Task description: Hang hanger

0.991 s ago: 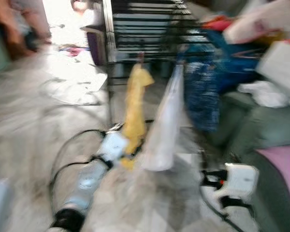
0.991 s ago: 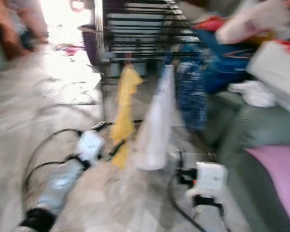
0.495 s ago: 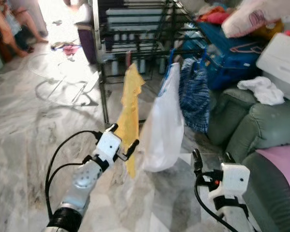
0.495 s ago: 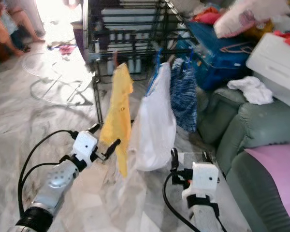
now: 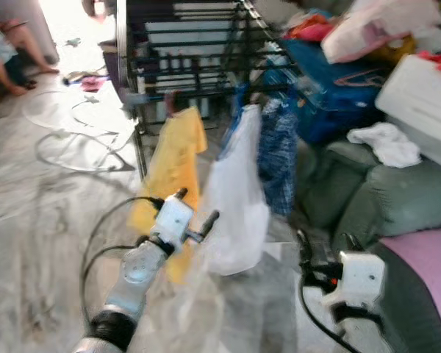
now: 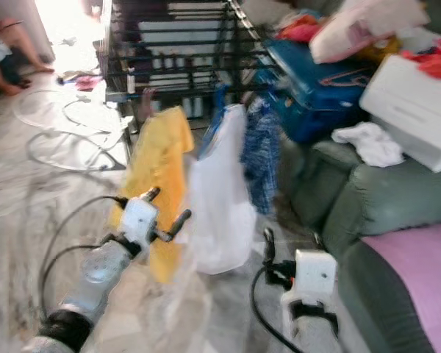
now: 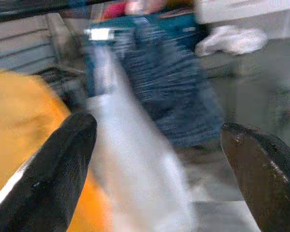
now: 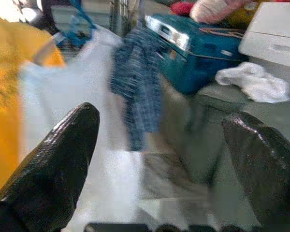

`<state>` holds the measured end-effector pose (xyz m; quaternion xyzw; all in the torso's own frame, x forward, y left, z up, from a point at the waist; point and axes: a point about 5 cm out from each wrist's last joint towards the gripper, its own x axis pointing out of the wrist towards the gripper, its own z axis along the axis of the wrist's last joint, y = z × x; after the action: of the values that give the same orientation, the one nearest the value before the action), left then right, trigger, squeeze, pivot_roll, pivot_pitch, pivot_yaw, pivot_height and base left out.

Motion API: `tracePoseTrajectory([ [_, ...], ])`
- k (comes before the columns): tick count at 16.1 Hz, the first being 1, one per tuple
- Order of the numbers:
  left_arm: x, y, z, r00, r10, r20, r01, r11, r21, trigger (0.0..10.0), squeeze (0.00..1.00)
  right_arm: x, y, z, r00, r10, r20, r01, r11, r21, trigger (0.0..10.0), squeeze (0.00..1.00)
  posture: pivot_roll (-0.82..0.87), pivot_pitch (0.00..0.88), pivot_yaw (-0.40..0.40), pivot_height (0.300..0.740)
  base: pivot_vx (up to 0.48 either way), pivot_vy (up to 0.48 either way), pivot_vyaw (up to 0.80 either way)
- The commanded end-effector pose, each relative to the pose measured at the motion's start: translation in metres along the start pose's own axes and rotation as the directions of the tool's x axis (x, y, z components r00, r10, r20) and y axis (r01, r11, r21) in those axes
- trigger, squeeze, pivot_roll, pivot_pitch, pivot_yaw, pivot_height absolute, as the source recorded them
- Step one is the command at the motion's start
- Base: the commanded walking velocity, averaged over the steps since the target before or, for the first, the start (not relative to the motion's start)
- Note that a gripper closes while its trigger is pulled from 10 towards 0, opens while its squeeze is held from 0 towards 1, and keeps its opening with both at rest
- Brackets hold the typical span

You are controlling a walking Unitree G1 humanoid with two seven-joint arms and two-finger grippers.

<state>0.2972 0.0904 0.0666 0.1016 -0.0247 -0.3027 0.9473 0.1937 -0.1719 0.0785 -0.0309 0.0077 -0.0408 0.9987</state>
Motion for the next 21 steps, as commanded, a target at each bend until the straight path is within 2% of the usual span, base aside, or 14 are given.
tracePoseTrajectory([
  [1, -0.0045, 0.0113, -0.0004, 1.0, 0.019, -0.008, -0.019, 0.999, 0.032, 10.0, 0.0, 0.0038, 0.0049, 0.0063, 1.0, 0.004, 0.026, -0.005, 1.0, 0.016, 10.0, 0.0, 0.0, 0.027, -0.035, 0.74, 0.289, 0.0, 0.0],
  [7, -0.0045, 0.0108, -0.0029, 1.0, 0.023, -0.015, -0.023, 0.999, 0.034, 10.0, 0.0, 0.0062, 0.0057, 0.0058, 1.0, 0.013, 0.02, -0.013, 1.0, 0.005, 10.0, 0.0, 0.0, 0.027, -0.041, 0.74, 0.288, 0.0, 0.0],
  [11, -0.0031, 0.0085, -0.0023, 1.0, 0.008, -0.009, -0.007, 1.0, 0.025, 10.0, 0.0, 0.0064, 0.0053, 0.0065, 1.0, 0.013, 0.024, -0.013, 1.0, -0.003, 10.0, 0.0, 0.0, 0.031, -0.042, 0.74, 0.353, 0.0, 0.63],
  [21, -0.0033, 0.0077, -0.0044, 1.0, 0.005, -0.014, -0.004, 1.0, 0.03, 10.0, 0.0, 0.0089, 0.0043, 0.0023, 1.0, 0.003, -0.003, -0.003, 1.0, -0.017, 10.0, 0.0, 0.01, 0.026, -0.048, 0.74, 0.385, 0.0, 0.0],
])
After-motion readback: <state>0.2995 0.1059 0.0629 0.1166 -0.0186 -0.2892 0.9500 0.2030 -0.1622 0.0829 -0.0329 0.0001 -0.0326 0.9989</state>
